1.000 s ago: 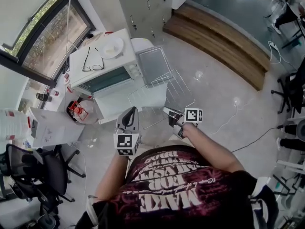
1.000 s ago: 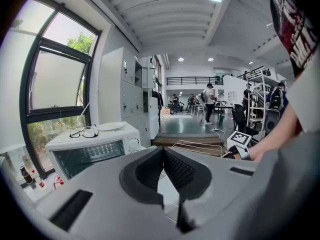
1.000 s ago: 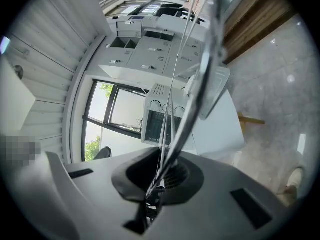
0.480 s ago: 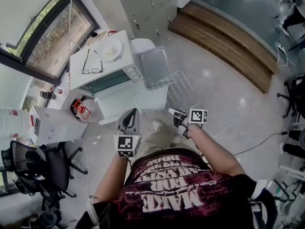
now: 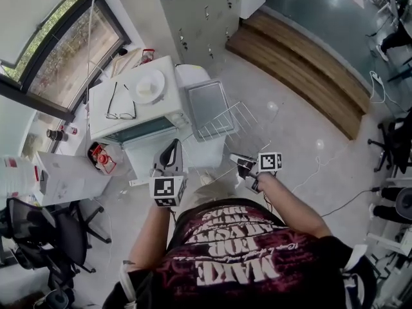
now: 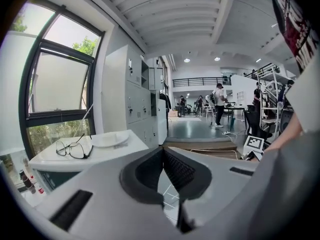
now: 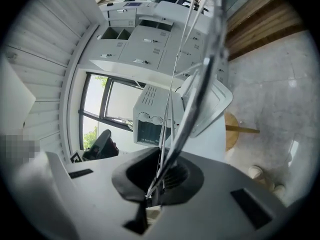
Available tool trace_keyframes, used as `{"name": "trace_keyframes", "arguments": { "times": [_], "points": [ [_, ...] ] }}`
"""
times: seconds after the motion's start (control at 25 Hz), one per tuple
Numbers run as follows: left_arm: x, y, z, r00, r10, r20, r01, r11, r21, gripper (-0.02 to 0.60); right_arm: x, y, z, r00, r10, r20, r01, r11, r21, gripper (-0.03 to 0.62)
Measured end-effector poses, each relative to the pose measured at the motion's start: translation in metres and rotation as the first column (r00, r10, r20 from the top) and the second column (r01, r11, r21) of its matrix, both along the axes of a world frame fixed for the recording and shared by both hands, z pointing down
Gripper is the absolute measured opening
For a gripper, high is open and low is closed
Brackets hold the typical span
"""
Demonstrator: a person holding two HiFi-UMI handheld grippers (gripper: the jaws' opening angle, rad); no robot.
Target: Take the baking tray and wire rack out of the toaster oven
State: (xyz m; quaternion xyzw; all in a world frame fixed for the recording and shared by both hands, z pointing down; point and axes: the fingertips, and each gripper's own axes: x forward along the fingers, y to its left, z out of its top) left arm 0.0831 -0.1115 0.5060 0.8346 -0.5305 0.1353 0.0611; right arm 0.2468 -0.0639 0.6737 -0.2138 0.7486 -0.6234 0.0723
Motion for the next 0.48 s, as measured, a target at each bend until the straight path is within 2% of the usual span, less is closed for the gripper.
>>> {"name": "trace_keyframes", "arguments": {
  "times": [0.12, 0.36, 0.48],
  "points": [
    [-0.009, -0.031, -0.011, 1.000, -0.022, -0.017, 0.023, 1.000, 0.017, 0.006, 0.009, -0.019, 0.006, 0.998, -0.009, -0.059, 0.007, 1.000, -0.028, 0.005],
    [-0.022, -0.074, -0.017, 0.999, -0.032, -0.018, 0.032, 0.999, 0.035, 0.006, 0.008, -0.047, 0.010, 0.995, -0.047, -0.088, 0.040, 0.996, -0.079, 0.005],
    [-0.029, -0.087, -0.016, 0.997, -0.068, -0.030, 0.069, 0.998, 0.015, 0.006, -0.002, -0.059, 0.000, 0.994, -0.101, -0.048, 0.100, 0.995, -0.022, 0.005]
  ]
}}
